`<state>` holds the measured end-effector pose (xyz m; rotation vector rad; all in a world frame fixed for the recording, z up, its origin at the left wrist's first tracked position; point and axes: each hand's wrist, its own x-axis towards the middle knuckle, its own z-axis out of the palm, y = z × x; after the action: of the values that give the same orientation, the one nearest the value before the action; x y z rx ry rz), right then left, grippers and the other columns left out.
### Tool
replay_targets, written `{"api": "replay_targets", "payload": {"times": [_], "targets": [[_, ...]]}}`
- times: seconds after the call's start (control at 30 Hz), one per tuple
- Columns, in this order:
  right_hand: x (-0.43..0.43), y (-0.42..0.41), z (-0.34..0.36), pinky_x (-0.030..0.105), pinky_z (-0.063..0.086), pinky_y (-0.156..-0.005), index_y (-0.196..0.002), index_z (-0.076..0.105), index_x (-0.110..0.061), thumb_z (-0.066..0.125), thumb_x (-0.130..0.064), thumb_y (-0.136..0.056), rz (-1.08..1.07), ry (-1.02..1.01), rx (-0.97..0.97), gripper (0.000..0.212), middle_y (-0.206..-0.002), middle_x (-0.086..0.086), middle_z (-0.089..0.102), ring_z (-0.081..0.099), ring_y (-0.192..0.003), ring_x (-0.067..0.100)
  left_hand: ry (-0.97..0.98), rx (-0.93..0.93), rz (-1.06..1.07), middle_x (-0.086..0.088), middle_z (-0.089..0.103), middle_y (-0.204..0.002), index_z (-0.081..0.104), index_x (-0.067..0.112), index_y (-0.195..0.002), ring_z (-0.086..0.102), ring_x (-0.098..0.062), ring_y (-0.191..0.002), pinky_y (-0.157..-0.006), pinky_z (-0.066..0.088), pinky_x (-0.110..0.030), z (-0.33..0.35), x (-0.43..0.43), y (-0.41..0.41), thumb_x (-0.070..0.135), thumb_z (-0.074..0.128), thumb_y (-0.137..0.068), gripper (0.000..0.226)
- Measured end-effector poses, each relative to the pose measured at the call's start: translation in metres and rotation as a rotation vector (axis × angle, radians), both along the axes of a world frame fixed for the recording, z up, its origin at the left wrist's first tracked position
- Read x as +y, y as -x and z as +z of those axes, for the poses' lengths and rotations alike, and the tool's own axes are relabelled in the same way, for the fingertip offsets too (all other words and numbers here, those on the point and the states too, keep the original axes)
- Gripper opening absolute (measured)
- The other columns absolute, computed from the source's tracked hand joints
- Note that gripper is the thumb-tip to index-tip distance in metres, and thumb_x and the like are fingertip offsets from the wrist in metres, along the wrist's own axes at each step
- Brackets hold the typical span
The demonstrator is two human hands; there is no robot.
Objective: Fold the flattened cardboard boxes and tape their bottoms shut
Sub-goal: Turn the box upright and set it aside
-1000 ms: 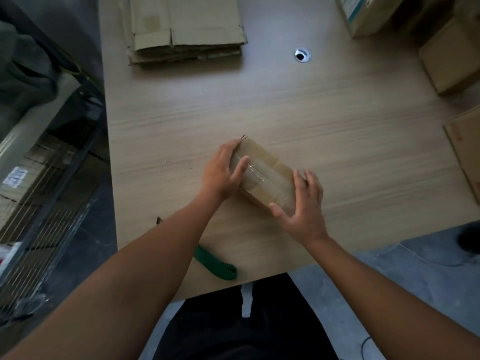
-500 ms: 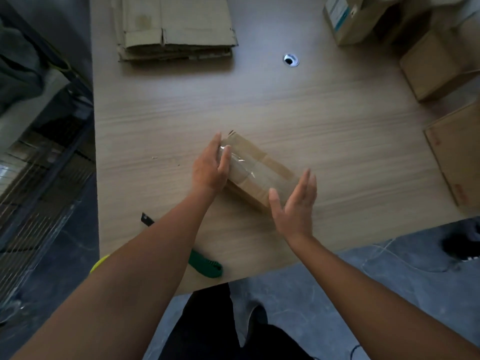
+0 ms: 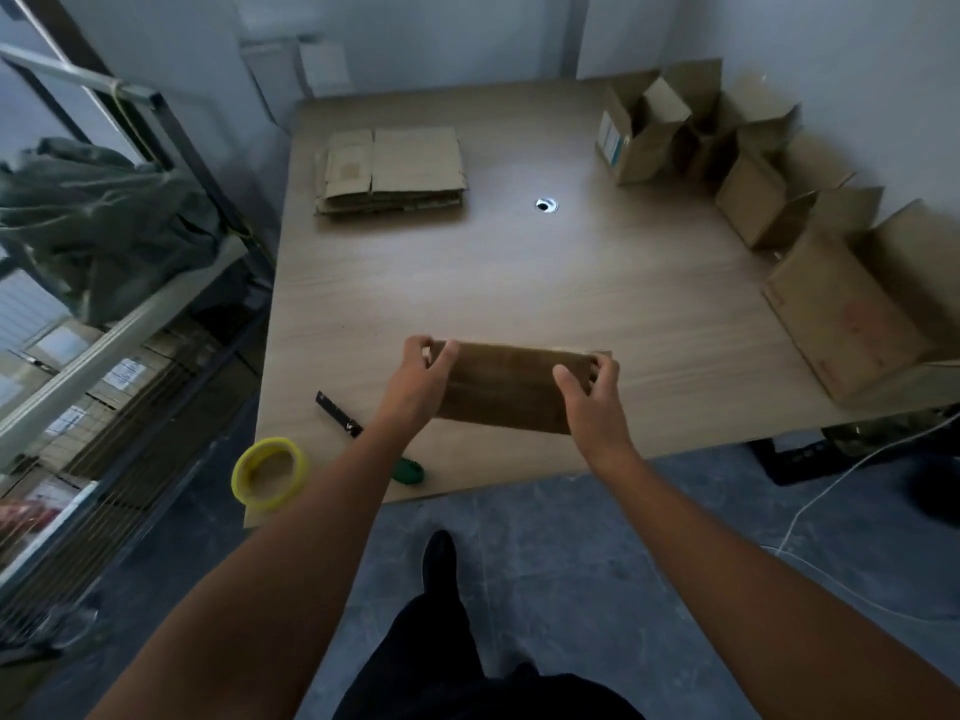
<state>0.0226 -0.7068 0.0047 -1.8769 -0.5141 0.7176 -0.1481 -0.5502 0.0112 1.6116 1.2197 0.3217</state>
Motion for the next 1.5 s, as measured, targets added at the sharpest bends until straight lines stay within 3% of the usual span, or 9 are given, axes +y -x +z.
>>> {"api": "replay_targets", "payload": {"times": [0.13, 0.27, 0.47, 0.67, 0.8, 1.0, 1.1, 1.23, 1.5], "targets": [[-0.025, 0.008, 0.021, 0.019, 0.044, -0.072, -0.115, 0.042, -0.018, 0.057, -0.035, -0.102, 0.011, -0.089, 0.030, 0.026, -0.104, -0.002, 0.051, 0.053, -0.089, 0.012, 0.140, -0.067, 0.232, -0.008, 0.053, -0.113, 0.037, 0.015, -0.124, 0.056, -0.028, -0.105, -0.097, 0.050, -0.050, 0.015, -0.023, 0.011, 0.067, 0.044, -0.097, 0.059], [-0.035, 0.016, 0.033, 0.047, 0.054, -0.089, -0.121, 0.039, -0.027, 0.060, -0.061, -0.083, -0.064, -0.190, 0.200, 0.055, -0.120, 0.005, 0.056, 0.061, -0.101, 0.018, 0.187, -0.137, 0.340, -0.005, 0.050, -0.110, 0.036, 0.016, -0.126, 0.055, -0.025, -0.104, -0.099, 0.052, -0.053, 0.022, -0.032, 0.017, 0.068, 0.057, -0.090, 0.067], [-0.026, 0.014, 0.042, 0.054, 0.056, -0.093, -0.146, 0.038, -0.039, 0.062, -0.072, -0.070, -0.118, -0.158, 0.333, 0.086, -0.142, 0.007, 0.046, 0.058, -0.119, 0.026, 0.187, -0.271, 0.302, -0.006, 0.054, -0.122, 0.047, 0.021, -0.123, 0.057, -0.024, -0.110, -0.100, 0.052, -0.050, 0.024, -0.024, 0.023, 0.080, 0.067, -0.069, 0.083], [-0.012, 0.021, 0.027, 0.046, 0.059, -0.072, -0.107, 0.049, -0.036, 0.071, -0.043, -0.083, -0.106, -0.147, 0.310, 0.033, -0.123, 0.011, 0.050, 0.056, -0.100, 0.023, 0.262, -0.351, 0.238, -0.009, 0.050, -0.127, 0.038, 0.023, -0.130, 0.054, -0.024, -0.115, -0.105, 0.048, -0.047, 0.007, 0.000, 0.029, 0.066, 0.066, -0.086, 0.068], [-0.010, 0.030, 0.014, 0.051, 0.059, -0.082, -0.113, 0.042, -0.028, 0.071, -0.025, -0.088, -0.099, -0.139, 0.146, 0.038, -0.114, 0.010, 0.049, 0.058, -0.096, 0.025, 0.118, -0.074, 0.178, -0.006, 0.035, -0.150, 0.033, 0.029, -0.147, 0.035, -0.031, -0.136, -0.115, 0.033, -0.056, -0.013, 0.011, 0.023, 0.076, 0.061, -0.081, 0.085], [-0.003, 0.025, -0.007, 0.001, 0.036, -0.090, -0.132, 0.043, -0.016, 0.070, -0.050, -0.074, 0.167, 0.034, -0.217, 0.073, -0.127, 0.000, 0.035, 0.045, -0.114, 0.006, 0.189, -0.080, 0.271, -0.003, 0.027, -0.155, 0.022, 0.019, -0.157, 0.035, -0.030, -0.141, -0.117, 0.034, -0.053, -0.035, 0.023, -0.012, 0.072, 0.075, -0.071, 0.113], [0.011, 0.005, -0.021, 0.010, 0.041, -0.091, -0.128, 0.051, -0.020, 0.057, -0.066, -0.075, 0.218, 0.095, -0.124, 0.070, -0.122, -0.004, 0.042, 0.049, -0.113, 0.003, 0.233, -0.089, 0.331, -0.003, 0.034, -0.140, 0.029, 0.018, -0.144, 0.048, -0.025, -0.125, -0.110, 0.044, -0.047, -0.048, 0.036, -0.034, 0.059, 0.084, -0.071, 0.100], [0.038, -0.031, -0.041, 0.018, 0.048, -0.071, -0.125, 0.055, -0.018, 0.067, -0.043, -0.093, 0.238, 0.243, -0.110, 0.042, -0.101, 0.000, 0.059, 0.061, -0.091, 0.018, 0.161, -0.017, 0.338, 0.000, 0.035, -0.134, 0.027, 0.023, -0.134, 0.052, -0.021, -0.118, -0.107, 0.049, -0.044, -0.062, 0.052, -0.069, 0.050, 0.091, -0.065, 0.098], [0.106, -0.062, -0.044, 0.039, 0.048, -0.104, -0.149, 0.036, -0.017, 0.072, -0.065, -0.079, 0.644, 0.405, -0.272, 0.093, -0.138, 0.004, 0.042, 0.049, -0.126, 0.020, 0.105, 0.077, 0.304, -0.011, 0.032, -0.158, 0.013, 0.015, -0.160, 0.038, -0.029, -0.143, -0.119, 0.032, -0.039, -0.068, 0.067, -0.113, 0.036, 0.069, -0.090, 0.092]]}}
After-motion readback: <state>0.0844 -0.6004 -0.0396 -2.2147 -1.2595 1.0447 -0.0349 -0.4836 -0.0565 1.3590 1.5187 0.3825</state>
